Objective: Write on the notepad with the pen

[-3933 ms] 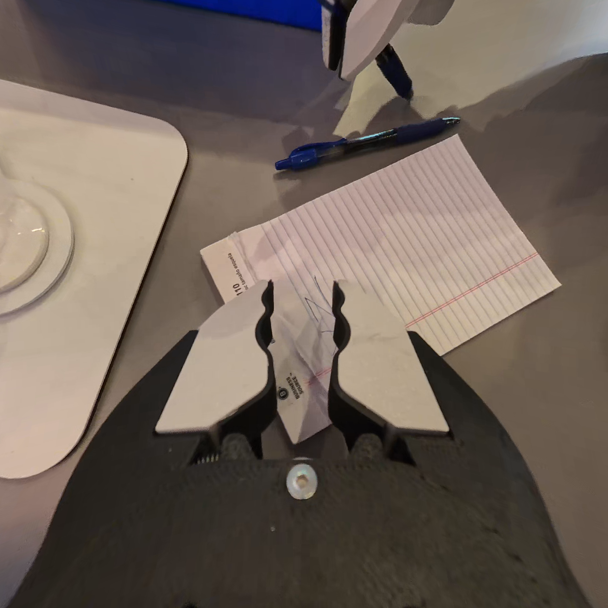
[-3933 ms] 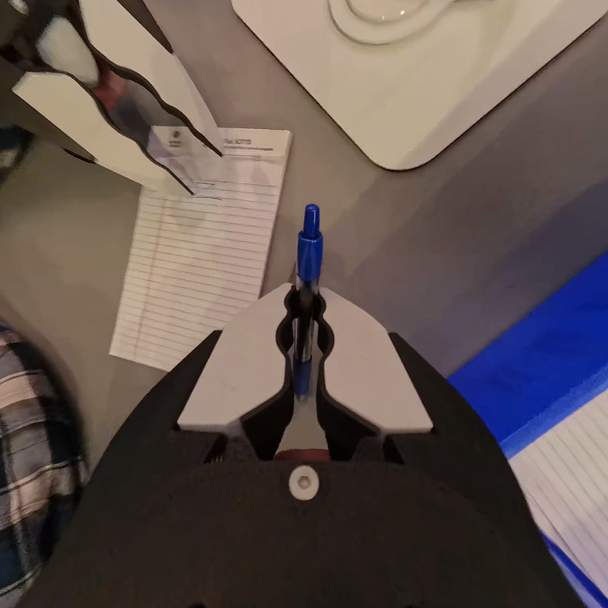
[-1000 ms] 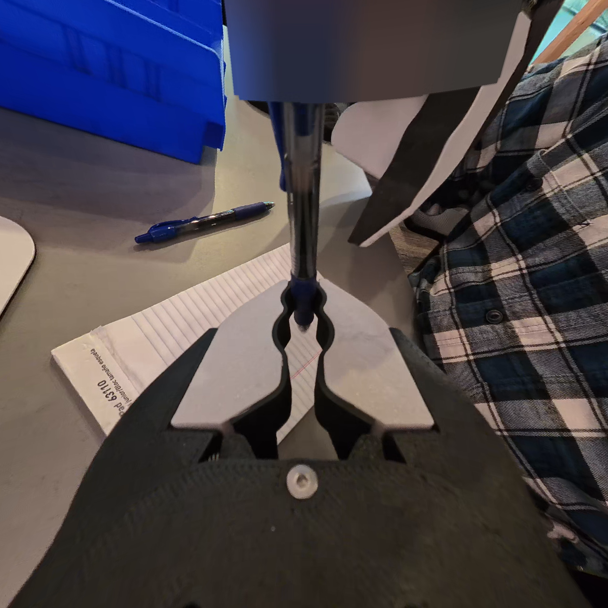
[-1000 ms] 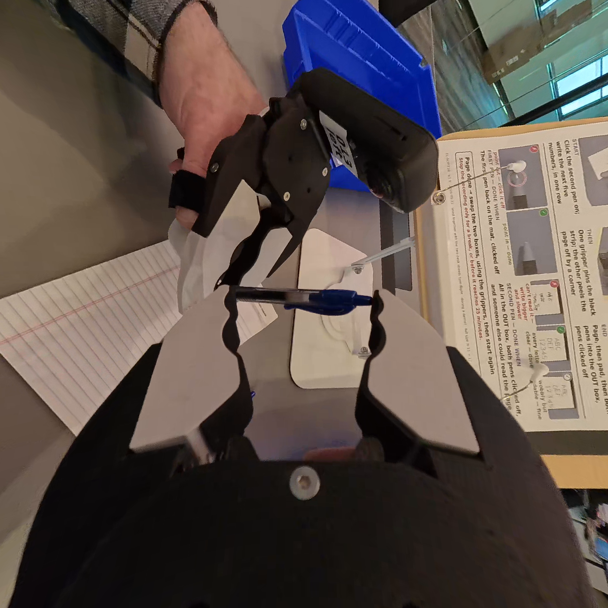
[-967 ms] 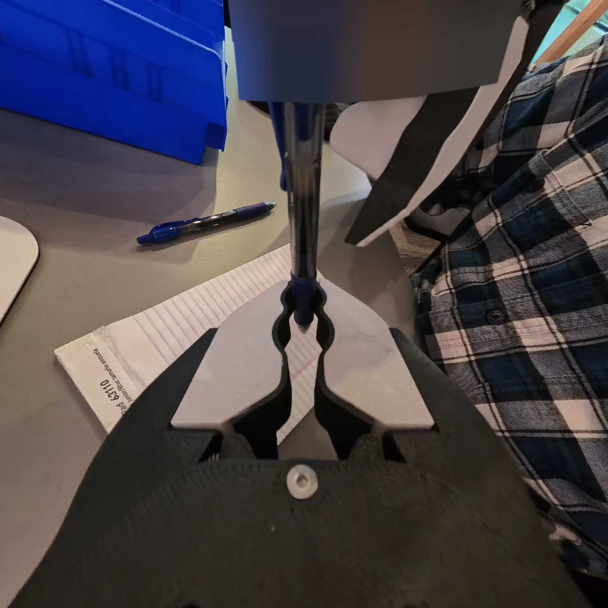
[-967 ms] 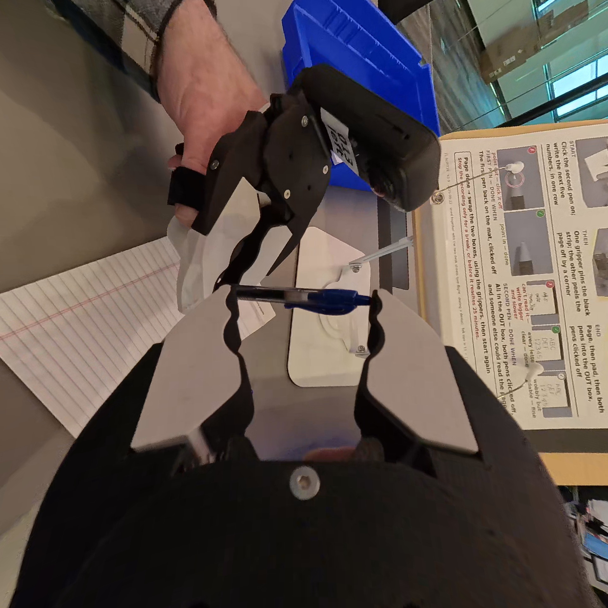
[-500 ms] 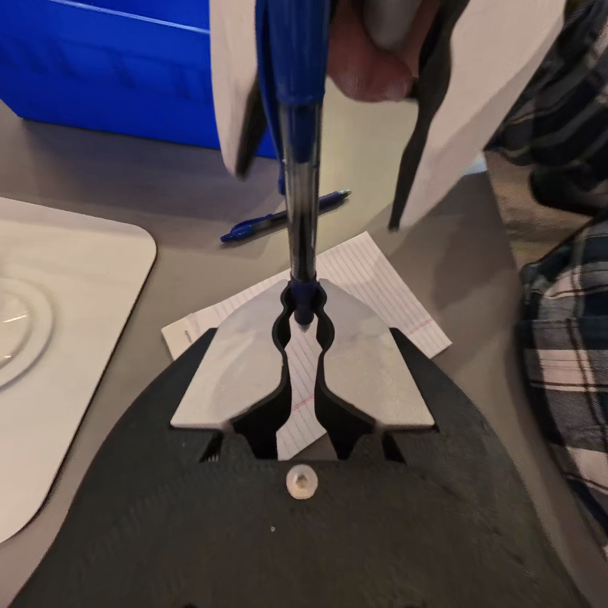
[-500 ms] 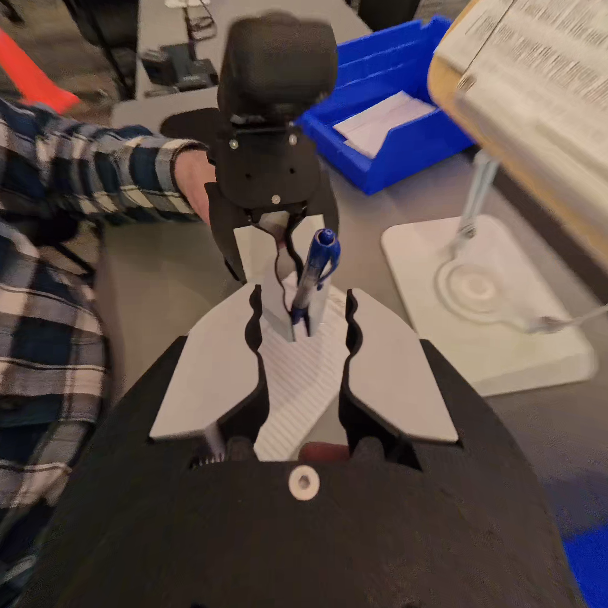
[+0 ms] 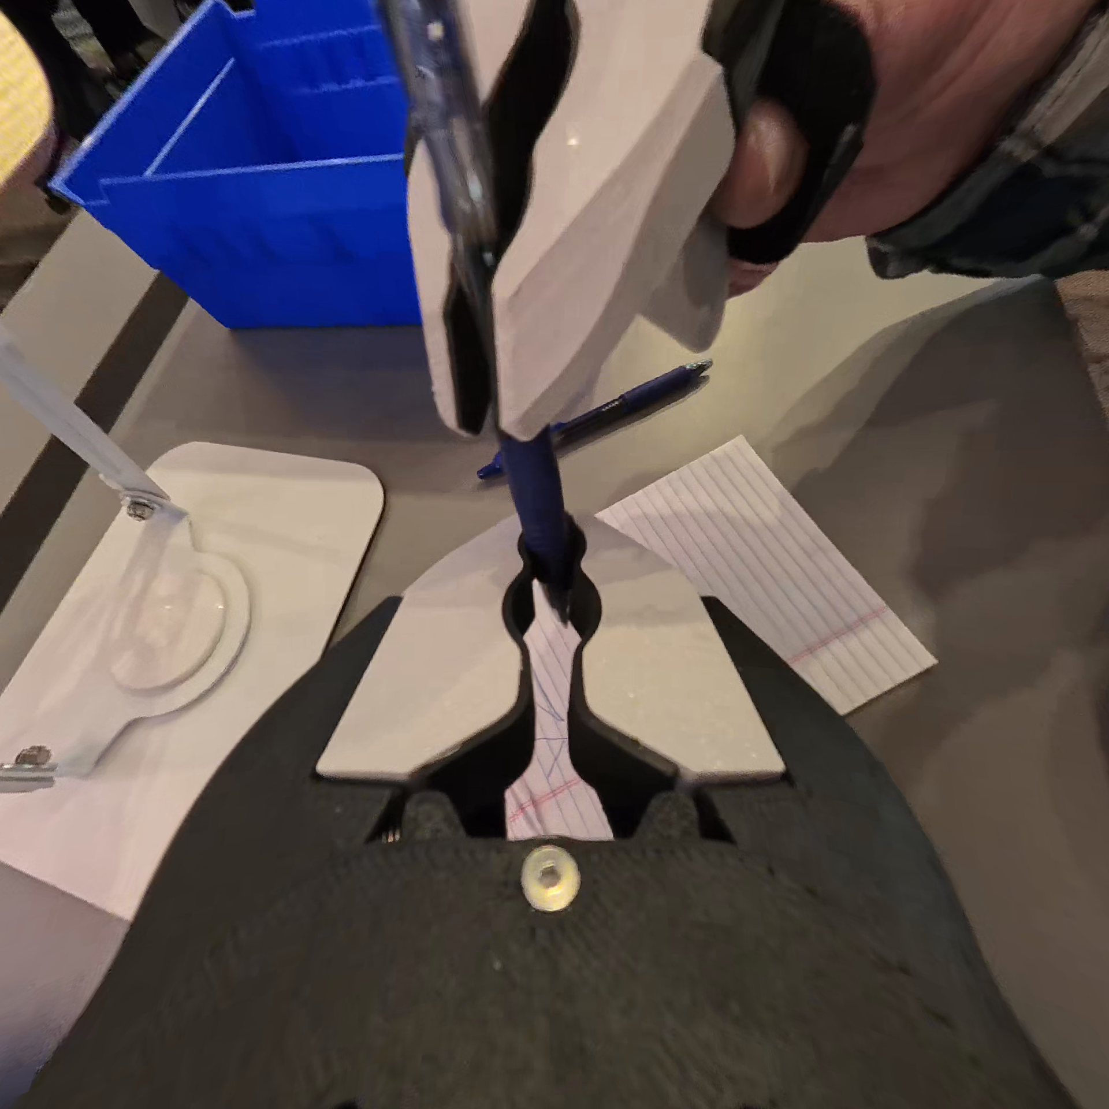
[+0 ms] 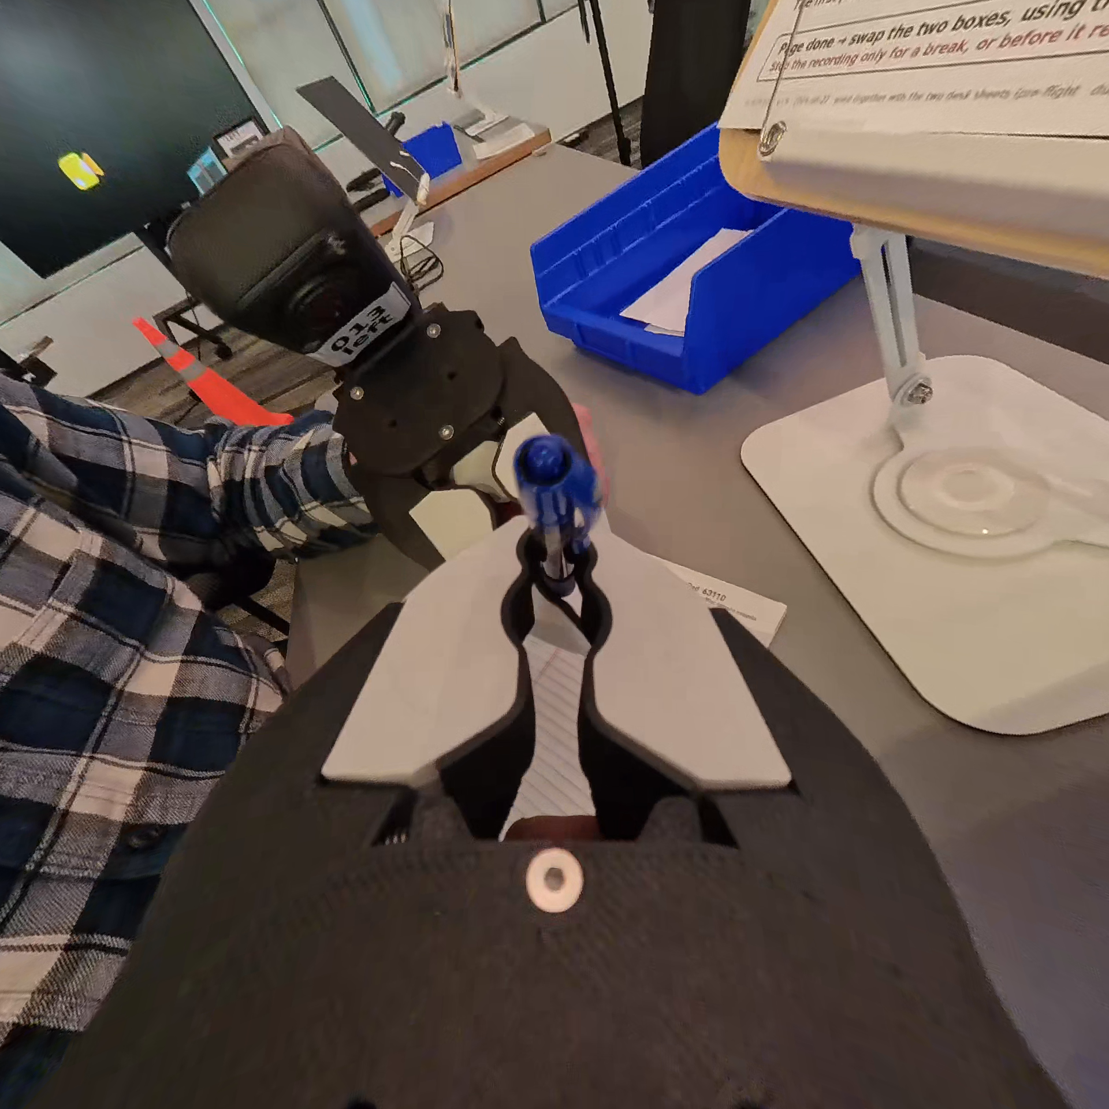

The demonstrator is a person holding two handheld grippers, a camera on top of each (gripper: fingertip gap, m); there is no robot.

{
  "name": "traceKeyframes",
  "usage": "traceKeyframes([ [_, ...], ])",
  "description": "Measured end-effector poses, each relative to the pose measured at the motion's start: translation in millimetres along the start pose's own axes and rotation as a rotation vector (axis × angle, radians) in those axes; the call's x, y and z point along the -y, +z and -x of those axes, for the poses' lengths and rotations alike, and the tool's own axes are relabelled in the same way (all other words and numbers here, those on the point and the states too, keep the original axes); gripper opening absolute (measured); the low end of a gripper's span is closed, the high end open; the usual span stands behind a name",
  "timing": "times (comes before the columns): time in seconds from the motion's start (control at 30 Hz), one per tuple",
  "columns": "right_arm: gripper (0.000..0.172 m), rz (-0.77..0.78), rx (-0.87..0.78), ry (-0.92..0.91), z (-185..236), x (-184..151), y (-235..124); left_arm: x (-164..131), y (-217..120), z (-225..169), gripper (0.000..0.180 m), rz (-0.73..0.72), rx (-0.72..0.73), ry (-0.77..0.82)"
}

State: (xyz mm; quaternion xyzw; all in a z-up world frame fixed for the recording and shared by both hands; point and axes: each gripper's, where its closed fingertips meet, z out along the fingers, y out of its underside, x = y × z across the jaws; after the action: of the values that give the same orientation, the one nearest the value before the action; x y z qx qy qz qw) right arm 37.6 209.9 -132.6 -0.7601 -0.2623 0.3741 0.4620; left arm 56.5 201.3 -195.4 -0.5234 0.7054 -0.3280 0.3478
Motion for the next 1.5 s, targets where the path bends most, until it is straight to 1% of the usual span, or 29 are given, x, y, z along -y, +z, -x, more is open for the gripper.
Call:
traceKeyframes([
  [0.1, 0.012, 0.006, -0.010, 0.010, -0.7, -2.2, 0.2, 0.0, -2.1, 6.2, 0.005, 0.010, 0.039, 0.002],
  [0.13, 0.022, 0.041, -0.016, 0.021, -2.1, -7.3, 2.2, 1.2, -3.4, 10.1, 0.005, 0.017, 0.082, 0.030],
  [0.17, 0.027, 0.067, -0.023, 0.024, -2.8, -11.9, 4.3, 1.1, -3.9, 11.1, 0.005, 0.034, 0.105, 0.050],
  [0.27, 0.030, 0.107, -0.022, 0.047, -1.7, -18.5, 10.3, -2.6, -2.4, 14.7, 0.005, 0.096, 0.186, 0.128],
  [0.33, 0.032, 0.161, -0.048, 0.059, -5.4, -26.2, 13.4, -4.6, -1.1, 14.5, 0.005, 0.133, 0.215, 0.164],
  [0.37, 0.030, 0.169, -0.057, 0.062, -6.7, -27.4, 14.0, -6.8, -0.8, 17.0, 0.005, 0.159, 0.248, 0.191],
  [0.4, 0.021, 0.183, -0.061, 0.066, -7.0, -29.7, 14.5, -8.2, -0.8, 19.4, 0.005, 0.176, 0.276, 0.201],
  [0.43, 0.014, 0.193, -0.070, 0.061, -7.9, -31.3, 14.7, -8.8, -0.3, 18.7, 0.005, 0.179, 0.273, 0.190],
  [0.5, 0.012, 0.178, -0.098, 0.018, -9.2, -29.0, 14.5, -6.4, -0.5, 19.2, 0.005, 0.153, 0.272, 0.159],
  [0.57, 0.012, 0.125, -0.097, -0.009, -8.2, -22.0, 14.0, -2.8, -2.2, 19.9, 0.005, 0.122, 0.270, 0.134],
  [0.6, 0.013, 0.054, -0.087, -0.017, -6.7, -12.8, 12.7, 1.4, -3.4, 19.0, 0.005, 0.089, 0.252, 0.097],
  [0.67, 0.047, -0.089, -0.095, -0.054, -6.8, 8.3, 6.5, 7.1, -2.2, 13.0, 0.005, 0.020, 0.175, 0.007],
  [0.73, 0.052, -0.219, -0.090, -0.085, -5.4, 26.9, -4.5, 13.5, 0.3, 4.7, 0.005, -0.064, 0.081, -0.082],
  [0.8, 0.059, -0.306, -0.044, -0.082, 0.0, 40.4, -12.8, 18.6, 2.5, -2.0, 0.005, -0.128, 0.008, -0.142],
  [0.83, 0.056, -0.350, -0.022, -0.092, 3.3, 46.6, -16.9, 22.3, 3.0, -5.8, 0.005, -0.164, -0.035, -0.176],
  [0.87, 0.051, -0.384, -0.006, -0.099, 5.3, 51.0, -19.9, 24.6, 4.1, -10.3, 0.005, -0.185, -0.081, -0.204],
  [0.93, 0.034, -0.386, 0.024, -0.091, 6.3, 51.6, -19.5, 27.0, 5.1, -11.7, 0.005, -0.215, -0.104, -0.229],
  [0.97, 0.031, -0.396, 0.045, -0.087, 7.5, 52.3, -19.3, 28.5, 5.2, -14.3, 0.005, -0.227, -0.131, -0.238],
  [1.03, 0.010, -0.392, 0.073, -0.070, 7.4, 50.6, -18.1, 32.2, 4.2, -16.2, 0.005, -0.258, -0.154, -0.252],
  [1.1, 0.009, -0.387, 0.096, -0.050, 8.0, 49.9, -17.5, 32.7, 4.9, -18.1, 0.005, -0.264, -0.183, -0.271],
  [1.27, 0.008, -0.287, 0.129, -0.035, 8.7, 42.2, -11.7, 21.9, 6.9, -13.0, 0.005, -0.184, -0.143, -0.230],
  [1.33, 0.019, -0.217, 0.119, -0.031, 5.2, 35.9, -9.3, 14.1, 7.5, -9.0, 0.005, -0.125, -0.112, -0.200],
  [1.37, 0.013, -0.172, 0.124, -0.028, 5.2, 31.4, -8.0, 10.9, 7.5, -7.6, 0.005, -0.099, -0.097, -0.180],
  [1.4, 0.011, -0.139, 0.113, -0.031, 3.8, 28.2, -7.3, 7.6, 7.5, -6.8, 0.005, -0.070, -0.087, -0.168],
  [1.5, 0.010, -0.095, 0.097, -0.043, 2.3, 26.4, -8.1, 8.0, 5.6, -5.3, 0.005, -0.073, -0.089, -0.176],
])
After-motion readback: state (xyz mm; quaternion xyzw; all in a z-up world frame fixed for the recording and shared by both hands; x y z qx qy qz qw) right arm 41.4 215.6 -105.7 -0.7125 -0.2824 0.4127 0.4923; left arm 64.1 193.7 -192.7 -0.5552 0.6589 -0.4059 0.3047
